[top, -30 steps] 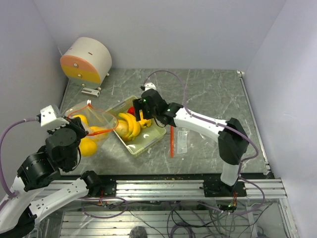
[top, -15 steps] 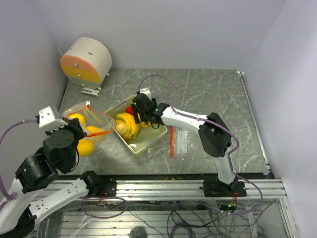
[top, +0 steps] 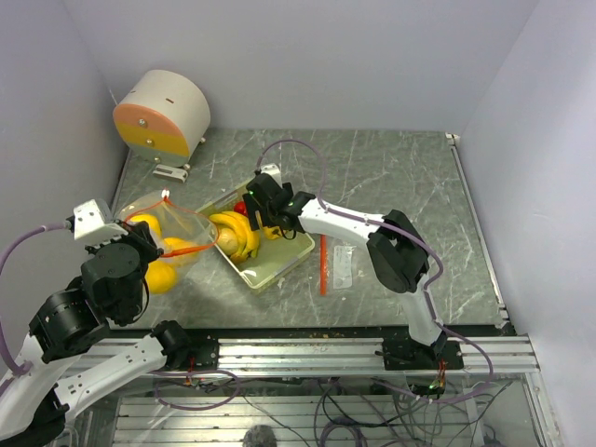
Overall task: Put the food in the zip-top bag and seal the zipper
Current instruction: Pick up the fake fruit from the bin.
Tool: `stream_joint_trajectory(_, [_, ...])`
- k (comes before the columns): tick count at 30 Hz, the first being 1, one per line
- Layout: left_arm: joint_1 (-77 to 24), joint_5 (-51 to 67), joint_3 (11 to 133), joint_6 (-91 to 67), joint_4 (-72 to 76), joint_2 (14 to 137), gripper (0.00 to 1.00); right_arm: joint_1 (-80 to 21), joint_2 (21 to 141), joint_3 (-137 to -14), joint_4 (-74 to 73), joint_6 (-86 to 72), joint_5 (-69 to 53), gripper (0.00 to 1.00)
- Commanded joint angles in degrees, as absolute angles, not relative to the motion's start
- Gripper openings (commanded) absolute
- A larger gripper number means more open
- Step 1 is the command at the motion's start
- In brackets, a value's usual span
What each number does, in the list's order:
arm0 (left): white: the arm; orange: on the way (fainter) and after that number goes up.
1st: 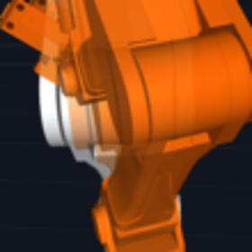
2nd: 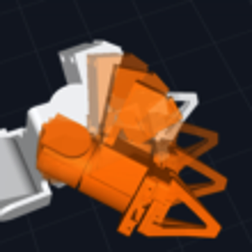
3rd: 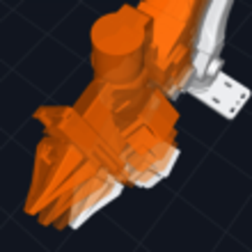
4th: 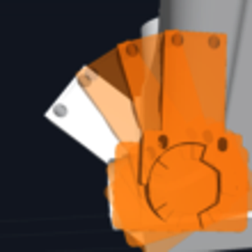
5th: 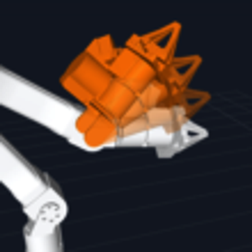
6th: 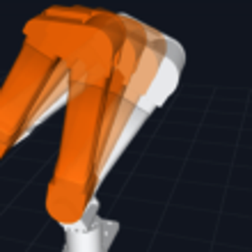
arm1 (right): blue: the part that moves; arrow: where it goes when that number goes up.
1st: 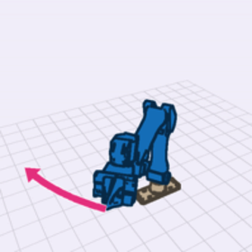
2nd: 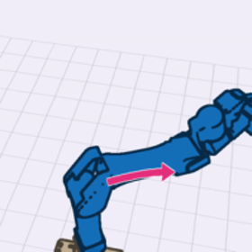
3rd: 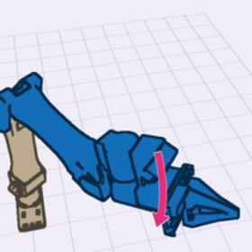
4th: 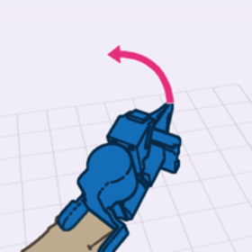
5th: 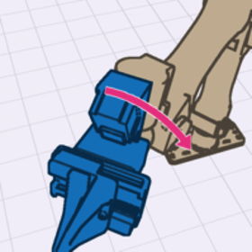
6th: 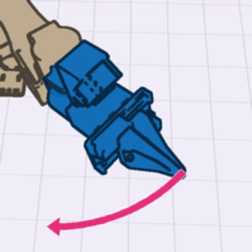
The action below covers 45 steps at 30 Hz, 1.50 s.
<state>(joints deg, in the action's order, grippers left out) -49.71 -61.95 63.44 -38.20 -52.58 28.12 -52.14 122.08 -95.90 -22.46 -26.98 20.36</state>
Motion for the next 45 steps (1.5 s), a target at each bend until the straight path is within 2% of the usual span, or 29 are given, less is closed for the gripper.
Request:
stream_joint_trajectory(1, [-49.88, -62.98, 64.36, -38.24, -51.62, 28.37, 0.07, -52.36, 125.94, -95.43, -25.84, -26.03, 20.19, 0.83])
stream_joint_trajectory(11, [-49.92, -62.92, 63.97, -37.97, -50.93, 28.82, 0.07, -52.91, 131.3, -100.17, -34.05, -26.11, 25.15, 0.83])
stream_joint_trajectory(19, [-49.88, -63.42, 64.33, -37.83, -51.39, 28.43, 0.07, -52.92, 133.2, -100.14, -32.44, -26.21, 23.81, 0.77])
stream_joint_trajectory(22, [-49.88, -63.63, 64.21, -37.66, -51.28, 28.43, 0.07, -53.01, 133.92, -100.09, -32.54, -26.58, 23.69, 0.73])
stream_joint_trajectory(25, [-49.92, -63.73, 64.13, -37.32, -50.94, 28.64, 0.07, -53.06, 132.94, -99.0, -31.83, -26.93, 24.3, 0.59])
stream_joint_trajectory(28, [-49.91, -63.72, 64.25, -37.31, -50.94, 29.03, 0.07, -53.06, 129.68, -97.63, -30.08, -26.98, 25.16, 0.48])
stream_joint_trajectory(31, [-49.92, -63.64, 64.25, -37.44, -50.92, 29.1, 0.07, -53.01, 125.8, -96.14, -27.94, -26.74, 25.68, 0.45])
stream_joint_trajectory(36, [-49.92, -63.6, 64.07, -37.6, -50.89, 29.0, 0.07, -53.0, 116.05, -89.97, -20.31, -25.52, 23.8, 0.45])
stream_joint_trajectory(45, [-49.9, -61.56, 60.22, -37.88, -46.95, 30.26, 0.07, -53.04, 95.69, -76.67, -5.62, -24.24, 12.19, 0.45])
